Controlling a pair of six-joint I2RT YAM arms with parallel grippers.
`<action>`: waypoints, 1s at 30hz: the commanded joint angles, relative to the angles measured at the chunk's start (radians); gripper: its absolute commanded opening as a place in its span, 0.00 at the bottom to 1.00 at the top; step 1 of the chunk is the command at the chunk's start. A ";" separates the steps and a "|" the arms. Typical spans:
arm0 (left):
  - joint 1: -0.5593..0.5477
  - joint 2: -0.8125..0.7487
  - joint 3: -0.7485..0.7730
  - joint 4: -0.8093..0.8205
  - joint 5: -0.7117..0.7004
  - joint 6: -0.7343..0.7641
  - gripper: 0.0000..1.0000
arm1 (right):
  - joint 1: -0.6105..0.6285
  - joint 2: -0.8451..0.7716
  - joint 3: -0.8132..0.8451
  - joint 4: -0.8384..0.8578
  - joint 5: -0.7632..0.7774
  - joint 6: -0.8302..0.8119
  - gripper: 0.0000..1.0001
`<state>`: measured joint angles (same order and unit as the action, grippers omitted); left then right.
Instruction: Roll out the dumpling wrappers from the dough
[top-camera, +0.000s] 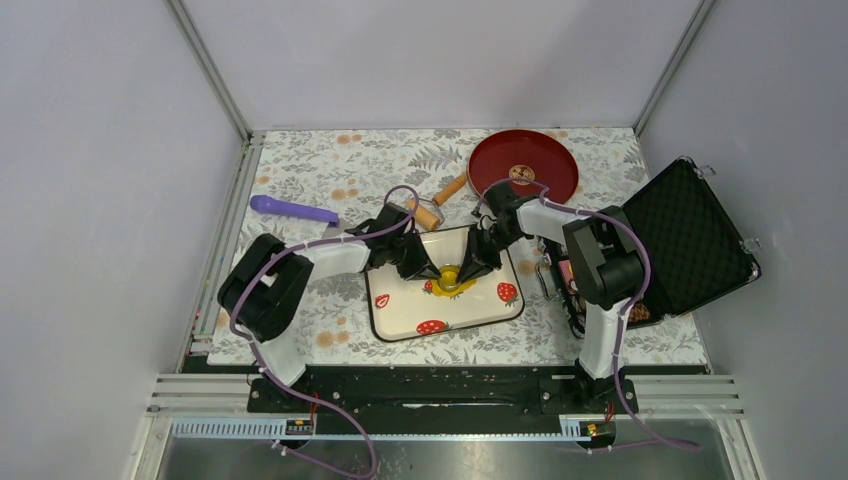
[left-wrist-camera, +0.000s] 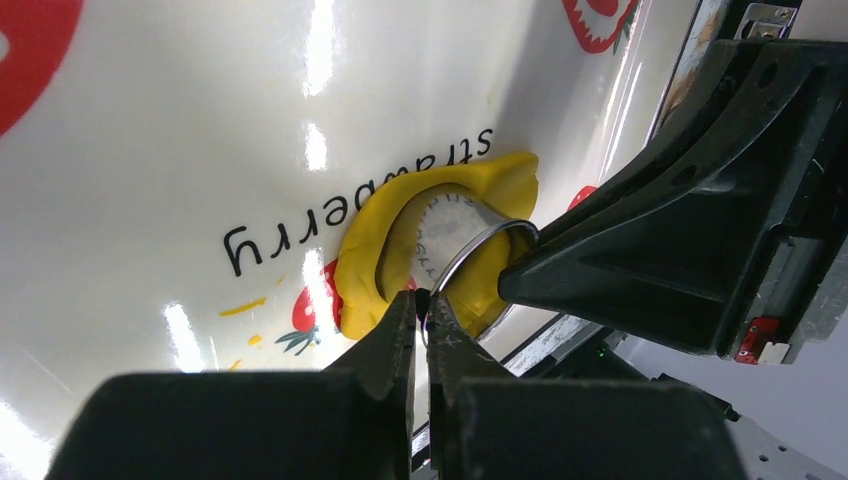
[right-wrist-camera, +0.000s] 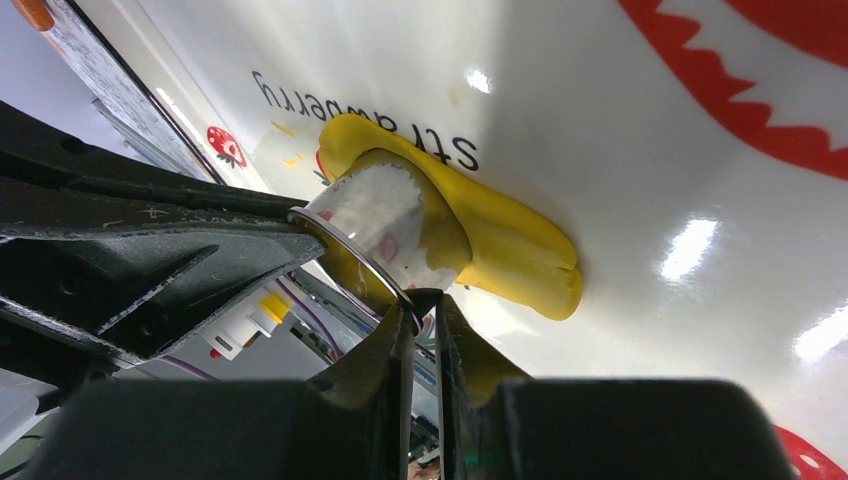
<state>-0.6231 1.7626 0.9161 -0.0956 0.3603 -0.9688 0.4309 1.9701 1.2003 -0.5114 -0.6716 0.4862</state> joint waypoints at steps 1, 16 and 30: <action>-0.043 0.209 -0.064 -0.148 -0.062 0.019 0.00 | 0.035 0.117 -0.044 -0.084 0.141 -0.029 0.00; -0.038 0.236 -0.042 -0.185 -0.059 0.015 0.00 | 0.028 0.128 -0.010 -0.160 0.187 -0.065 0.00; -0.046 0.213 -0.030 -0.236 -0.111 -0.002 0.00 | 0.054 0.173 0.059 -0.222 0.182 -0.104 0.00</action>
<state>-0.6010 1.8164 0.9627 -0.1345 0.4561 -0.9699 0.4248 2.0377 1.3117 -0.6861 -0.6548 0.4301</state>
